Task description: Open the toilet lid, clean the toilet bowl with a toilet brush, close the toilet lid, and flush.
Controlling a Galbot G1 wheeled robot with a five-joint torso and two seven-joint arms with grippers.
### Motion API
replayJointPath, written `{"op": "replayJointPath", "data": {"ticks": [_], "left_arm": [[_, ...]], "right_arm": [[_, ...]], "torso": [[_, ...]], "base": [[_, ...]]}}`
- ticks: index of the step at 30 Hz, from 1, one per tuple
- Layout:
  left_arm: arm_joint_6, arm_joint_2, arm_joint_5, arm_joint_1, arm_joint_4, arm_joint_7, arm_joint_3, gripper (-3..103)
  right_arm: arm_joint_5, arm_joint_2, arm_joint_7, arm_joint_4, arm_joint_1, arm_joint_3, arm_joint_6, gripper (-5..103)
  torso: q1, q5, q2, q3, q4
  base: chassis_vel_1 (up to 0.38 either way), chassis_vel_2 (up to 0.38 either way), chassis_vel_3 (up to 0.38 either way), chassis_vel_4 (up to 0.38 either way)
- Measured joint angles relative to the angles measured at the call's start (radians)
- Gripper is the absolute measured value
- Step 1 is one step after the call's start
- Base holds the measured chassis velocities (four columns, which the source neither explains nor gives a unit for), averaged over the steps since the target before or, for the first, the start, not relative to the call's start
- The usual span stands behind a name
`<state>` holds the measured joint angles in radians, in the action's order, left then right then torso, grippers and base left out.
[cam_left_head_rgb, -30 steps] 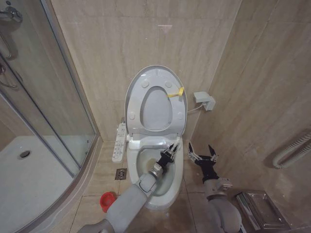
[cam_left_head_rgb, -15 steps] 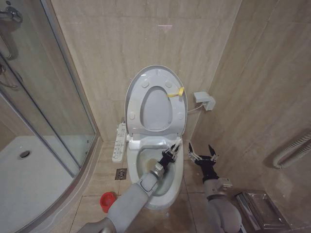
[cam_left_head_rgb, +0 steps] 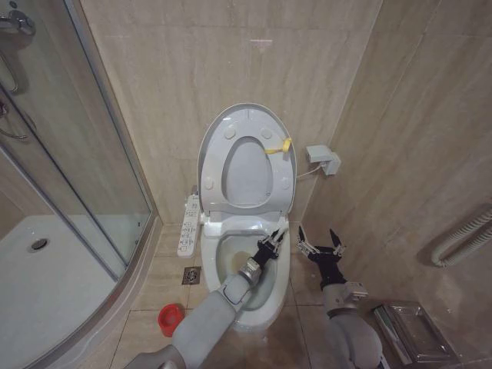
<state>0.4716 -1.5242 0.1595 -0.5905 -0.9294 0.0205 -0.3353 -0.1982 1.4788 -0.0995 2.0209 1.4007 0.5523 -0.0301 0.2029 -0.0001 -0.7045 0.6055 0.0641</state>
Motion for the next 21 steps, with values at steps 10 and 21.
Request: {"op": "replayJointPath", "data": {"ticks": [10,21], "left_arm": [[-0.025,0.146,-0.012,-0.120,-0.215,0.002,0.059,17],[-0.037,0.225,-0.012,-0.259,-0.355,0.004,0.142,17]], "right_arm": [[0.000,0.000,0.000,0.000,0.000,0.000,0.000,100],[0.000,0.000,0.000,0.000,0.000,0.000,0.000,100]], "torso": [[0.000,-0.0001,0.000,0.000,-0.0003],[0.000,-0.0001,0.000,0.000,0.0000]], "base": [[0.000,0.000,0.000,0.000],[0.000,0.000,0.000,0.000]]}}
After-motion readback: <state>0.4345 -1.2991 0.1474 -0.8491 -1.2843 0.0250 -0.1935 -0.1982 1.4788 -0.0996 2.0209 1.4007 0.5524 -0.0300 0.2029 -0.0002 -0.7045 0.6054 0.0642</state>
